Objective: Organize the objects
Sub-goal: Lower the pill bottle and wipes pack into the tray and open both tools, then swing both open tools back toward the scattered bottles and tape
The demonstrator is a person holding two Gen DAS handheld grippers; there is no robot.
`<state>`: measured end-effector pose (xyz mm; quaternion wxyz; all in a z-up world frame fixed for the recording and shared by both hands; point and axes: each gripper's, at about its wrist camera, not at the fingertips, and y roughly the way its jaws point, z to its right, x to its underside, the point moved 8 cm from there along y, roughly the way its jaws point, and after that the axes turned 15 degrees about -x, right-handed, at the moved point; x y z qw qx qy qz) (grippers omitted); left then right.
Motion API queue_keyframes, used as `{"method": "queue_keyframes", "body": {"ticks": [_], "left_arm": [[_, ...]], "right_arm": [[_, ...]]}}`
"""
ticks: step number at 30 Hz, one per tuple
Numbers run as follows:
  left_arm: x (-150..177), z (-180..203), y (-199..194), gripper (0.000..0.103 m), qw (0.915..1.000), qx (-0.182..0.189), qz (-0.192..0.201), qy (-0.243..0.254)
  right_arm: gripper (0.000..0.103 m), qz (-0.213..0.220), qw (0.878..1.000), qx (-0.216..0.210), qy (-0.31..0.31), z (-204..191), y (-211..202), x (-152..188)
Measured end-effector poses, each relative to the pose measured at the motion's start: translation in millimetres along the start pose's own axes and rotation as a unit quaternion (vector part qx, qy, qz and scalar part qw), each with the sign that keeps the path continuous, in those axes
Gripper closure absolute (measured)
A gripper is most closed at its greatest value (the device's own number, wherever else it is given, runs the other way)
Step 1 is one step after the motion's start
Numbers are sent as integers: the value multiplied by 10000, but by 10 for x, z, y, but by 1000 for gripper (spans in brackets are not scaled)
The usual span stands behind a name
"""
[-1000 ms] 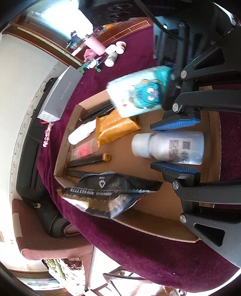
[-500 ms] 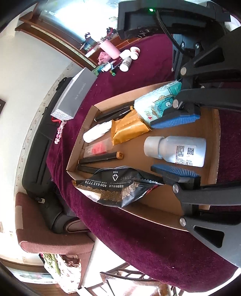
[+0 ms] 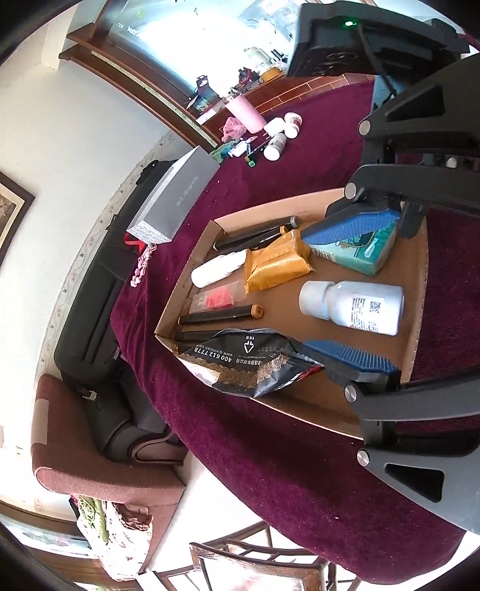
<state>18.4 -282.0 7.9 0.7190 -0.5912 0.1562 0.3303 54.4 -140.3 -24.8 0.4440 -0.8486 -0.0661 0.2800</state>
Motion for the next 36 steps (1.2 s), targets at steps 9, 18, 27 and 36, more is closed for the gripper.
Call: {"method": "queue_keyframes", "body": {"ticks": [9, 18, 27, 36], "left_arm": [[11, 217, -272, 55, 9996, 123, 213, 102], [7, 793, -544, 53, 9964, 360, 411, 650], [107, 1440, -555, 52, 9927, 636, 197, 1004], [301, 1910, -524, 52, 9873, 674, 36, 1438]], "right_arm": [[51, 554, 9979, -285, -201, -67, -499, 245], [46, 1172, 9926, 222, 228, 591, -1038, 340], [44, 2006, 9693, 950, 1060, 1691, -2001, 435], [45, 2564, 9424, 1016, 1892, 2682, -2578, 343]]}}
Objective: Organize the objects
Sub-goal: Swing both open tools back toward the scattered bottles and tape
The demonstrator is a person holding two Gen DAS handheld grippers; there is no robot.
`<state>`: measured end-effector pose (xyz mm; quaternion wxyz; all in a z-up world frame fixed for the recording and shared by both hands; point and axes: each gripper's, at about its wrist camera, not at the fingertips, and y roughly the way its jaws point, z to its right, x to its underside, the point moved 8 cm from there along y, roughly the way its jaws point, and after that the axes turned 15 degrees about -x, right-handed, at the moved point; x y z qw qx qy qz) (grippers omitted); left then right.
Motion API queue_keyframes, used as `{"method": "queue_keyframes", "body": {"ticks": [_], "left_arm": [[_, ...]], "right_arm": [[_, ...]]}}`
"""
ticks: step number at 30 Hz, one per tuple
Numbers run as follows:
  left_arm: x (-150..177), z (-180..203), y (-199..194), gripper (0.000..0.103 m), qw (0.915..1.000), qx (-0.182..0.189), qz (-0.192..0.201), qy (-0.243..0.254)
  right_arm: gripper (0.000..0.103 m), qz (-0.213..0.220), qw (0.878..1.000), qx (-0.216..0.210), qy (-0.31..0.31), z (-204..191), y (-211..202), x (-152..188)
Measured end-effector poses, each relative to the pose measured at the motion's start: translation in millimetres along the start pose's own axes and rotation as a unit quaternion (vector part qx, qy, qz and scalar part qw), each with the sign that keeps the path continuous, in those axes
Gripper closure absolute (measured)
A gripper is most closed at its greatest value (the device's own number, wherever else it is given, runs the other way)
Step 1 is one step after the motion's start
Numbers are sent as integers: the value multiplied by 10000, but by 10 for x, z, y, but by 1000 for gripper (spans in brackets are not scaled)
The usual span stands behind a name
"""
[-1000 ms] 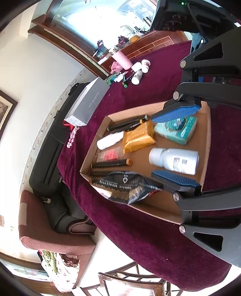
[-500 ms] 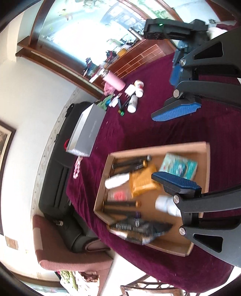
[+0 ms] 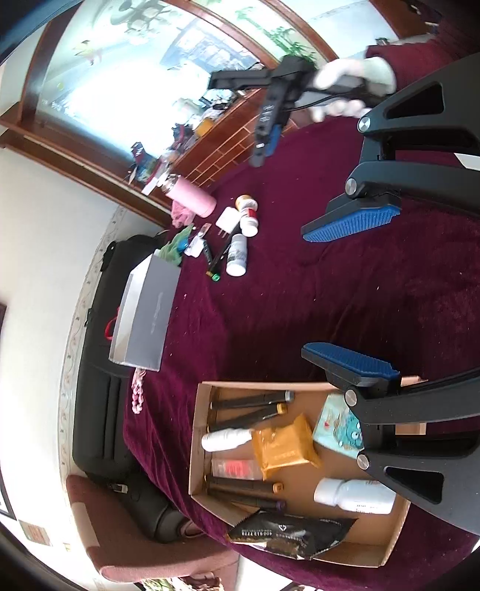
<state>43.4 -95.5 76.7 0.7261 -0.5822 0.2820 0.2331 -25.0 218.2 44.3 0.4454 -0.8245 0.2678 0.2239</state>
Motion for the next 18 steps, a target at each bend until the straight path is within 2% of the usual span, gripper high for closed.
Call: {"method": "queue_keyframes", "body": {"ticks": [4, 8, 11, 18], "left_arm": [[14, 32, 18, 52, 10000, -28, -50, 35], [14, 10, 29, 52, 10000, -64, -73, 23], [26, -14, 44, 52, 9999, -78, -103, 2], [94, -39, 131, 52, 9996, -47, -272, -56]], "right_arm": [[45, 122, 9993, -15, 360, 263, 121, -187], [45, 54, 9980, 306, 559, 524, 284, -282], [45, 47, 9964, 380, 754, 672, 359, -319], [45, 112, 9937, 463, 1013, 820, 455, -471]]}}
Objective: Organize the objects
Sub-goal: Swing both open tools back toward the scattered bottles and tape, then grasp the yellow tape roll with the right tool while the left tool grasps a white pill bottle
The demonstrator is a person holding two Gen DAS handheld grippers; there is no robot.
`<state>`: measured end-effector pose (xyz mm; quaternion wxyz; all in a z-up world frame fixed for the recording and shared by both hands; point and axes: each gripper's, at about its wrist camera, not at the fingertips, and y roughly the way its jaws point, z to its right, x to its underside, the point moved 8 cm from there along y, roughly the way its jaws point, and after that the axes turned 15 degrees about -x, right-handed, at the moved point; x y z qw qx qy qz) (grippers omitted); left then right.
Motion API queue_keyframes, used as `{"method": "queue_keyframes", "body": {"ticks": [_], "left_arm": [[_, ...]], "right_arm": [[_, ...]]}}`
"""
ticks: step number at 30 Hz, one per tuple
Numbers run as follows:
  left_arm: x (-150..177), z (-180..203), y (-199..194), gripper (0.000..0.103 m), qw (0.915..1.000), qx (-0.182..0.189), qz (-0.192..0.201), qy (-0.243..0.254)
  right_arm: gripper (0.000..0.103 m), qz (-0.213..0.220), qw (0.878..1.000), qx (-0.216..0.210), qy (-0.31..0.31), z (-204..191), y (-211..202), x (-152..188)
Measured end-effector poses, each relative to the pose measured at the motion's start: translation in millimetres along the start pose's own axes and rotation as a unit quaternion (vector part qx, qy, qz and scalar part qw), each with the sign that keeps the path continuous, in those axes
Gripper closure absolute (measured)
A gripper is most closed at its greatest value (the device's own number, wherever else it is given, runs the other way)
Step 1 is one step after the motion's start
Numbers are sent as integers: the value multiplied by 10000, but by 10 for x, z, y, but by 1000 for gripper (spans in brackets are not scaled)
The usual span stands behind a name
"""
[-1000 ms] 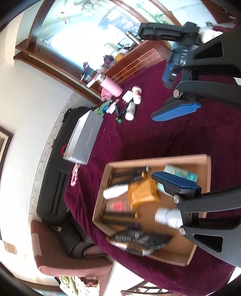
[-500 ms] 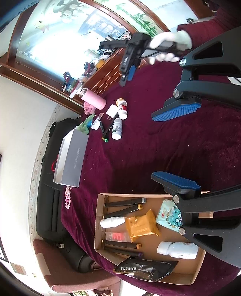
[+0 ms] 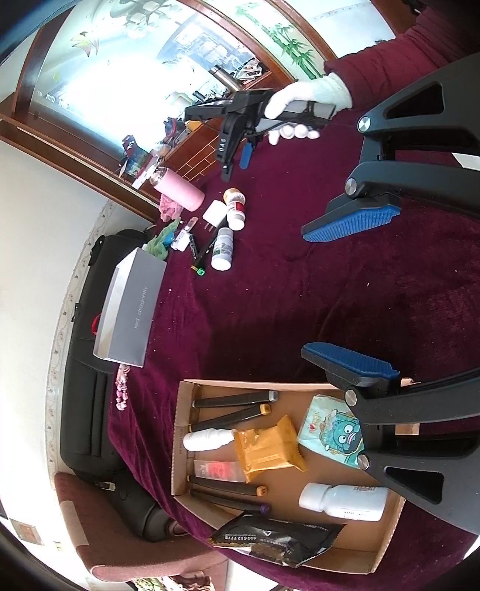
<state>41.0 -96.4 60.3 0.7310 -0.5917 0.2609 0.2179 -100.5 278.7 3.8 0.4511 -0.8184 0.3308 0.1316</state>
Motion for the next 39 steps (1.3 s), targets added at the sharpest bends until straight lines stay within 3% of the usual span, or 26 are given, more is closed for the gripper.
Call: {"method": "queue_keyframes", "body": {"ticks": [5, 7, 12, 15, 18, 23, 28, 31, 34, 39], "left_arm": [[24, -16, 52, 52, 10000, -18, -87, -37], [35, -3, 57, 52, 9999, -20, -100, -22], [48, 36, 56, 52, 9999, -16, -125, -5], [38, 45, 16, 52, 9999, -37, -74, 61], [16, 25, 20, 52, 9999, -50, -50, 92], [37, 34, 180, 52, 9997, 27, -232, 40], [71, 189, 373, 52, 9984, 246, -507, -58], [80, 356, 409, 52, 9982, 239, -530, 125], [87, 476, 368, 52, 9980, 180, -458, 387], [85, 521, 370, 52, 9979, 129, -440, 466]], "right_arm": [[45, -186, 9972, -714, -98, -299, 108, 50], [45, -191, 9964, -800, -186, -426, 184, 50], [45, -340, 9959, -448, -703, -688, 524, -17], [45, -647, 9946, -146, -801, -653, 765, 1], [44, -781, 9923, -110, -955, -641, 751, 61], [45, -1990, 9746, -659, -783, -502, 675, 650], [45, -1498, 9817, -922, -725, -363, 170, 716], [45, -1037, 9890, -434, -964, -265, -1, 640], [44, -240, 9955, 37, -917, -133, -178, 410], [39, 21, 9963, 163, -844, -5, -88, 73]]}}
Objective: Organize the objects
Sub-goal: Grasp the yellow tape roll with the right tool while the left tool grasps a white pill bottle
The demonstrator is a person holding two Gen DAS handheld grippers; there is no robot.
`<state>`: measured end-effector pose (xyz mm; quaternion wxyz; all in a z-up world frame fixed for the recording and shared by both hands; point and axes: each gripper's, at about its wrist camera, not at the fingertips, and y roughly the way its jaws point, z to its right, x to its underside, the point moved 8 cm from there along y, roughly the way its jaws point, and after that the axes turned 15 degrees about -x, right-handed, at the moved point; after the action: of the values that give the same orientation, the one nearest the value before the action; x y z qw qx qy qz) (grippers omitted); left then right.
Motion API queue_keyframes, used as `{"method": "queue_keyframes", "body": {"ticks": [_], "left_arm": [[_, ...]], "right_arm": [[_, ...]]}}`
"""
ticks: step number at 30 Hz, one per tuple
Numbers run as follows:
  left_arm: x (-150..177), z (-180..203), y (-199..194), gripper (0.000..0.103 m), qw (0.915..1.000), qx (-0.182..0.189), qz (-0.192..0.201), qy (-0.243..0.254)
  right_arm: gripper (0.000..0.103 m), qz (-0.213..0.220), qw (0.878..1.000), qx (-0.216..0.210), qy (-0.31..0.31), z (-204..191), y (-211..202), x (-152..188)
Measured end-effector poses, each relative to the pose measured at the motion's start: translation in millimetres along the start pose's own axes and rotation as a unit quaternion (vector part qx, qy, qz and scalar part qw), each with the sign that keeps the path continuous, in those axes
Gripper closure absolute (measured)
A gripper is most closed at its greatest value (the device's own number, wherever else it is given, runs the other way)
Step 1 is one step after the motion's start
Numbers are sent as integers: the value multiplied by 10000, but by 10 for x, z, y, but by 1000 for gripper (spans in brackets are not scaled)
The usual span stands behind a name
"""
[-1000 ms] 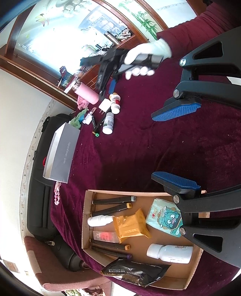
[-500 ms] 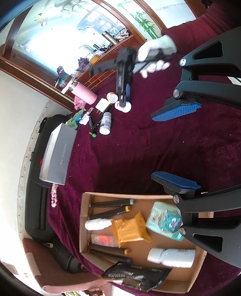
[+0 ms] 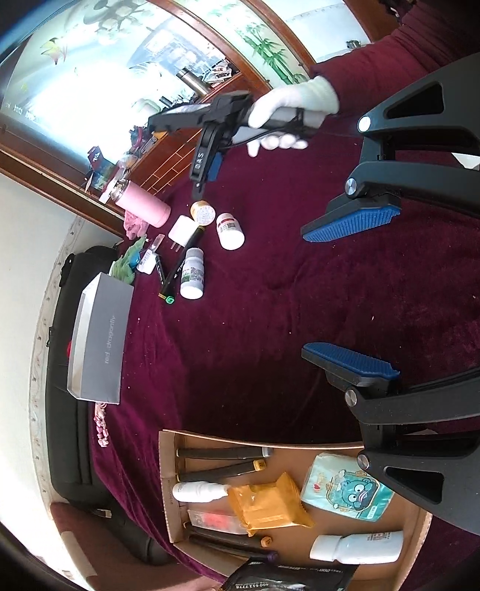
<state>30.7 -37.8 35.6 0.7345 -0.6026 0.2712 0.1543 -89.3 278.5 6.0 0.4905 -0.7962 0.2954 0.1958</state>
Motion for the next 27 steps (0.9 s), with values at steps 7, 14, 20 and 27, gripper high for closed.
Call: {"method": "queue_keyframes", "body": {"ticks": [7, 14, 20, 27], "left_arm": [[-30, 70, 77, 52, 9999, -27, -68, 78], [-172, 289, 129, 52, 9990, -81, 24, 438], [-499, 730, 289, 52, 9909, -89, 303, 1308], [-660, 1428, 1069, 53, 9690, -11, 26, 2470]], "right_arm": [[38, -298, 9982, 331, -404, 86, 337, -139], [72, -436, 9981, 271, -347, 117, 523, -31], [74, -324, 9991, -97, 244, 221, 302, 183], [74, -55, 9927, -811, 893, 358, 70, 400]]}}
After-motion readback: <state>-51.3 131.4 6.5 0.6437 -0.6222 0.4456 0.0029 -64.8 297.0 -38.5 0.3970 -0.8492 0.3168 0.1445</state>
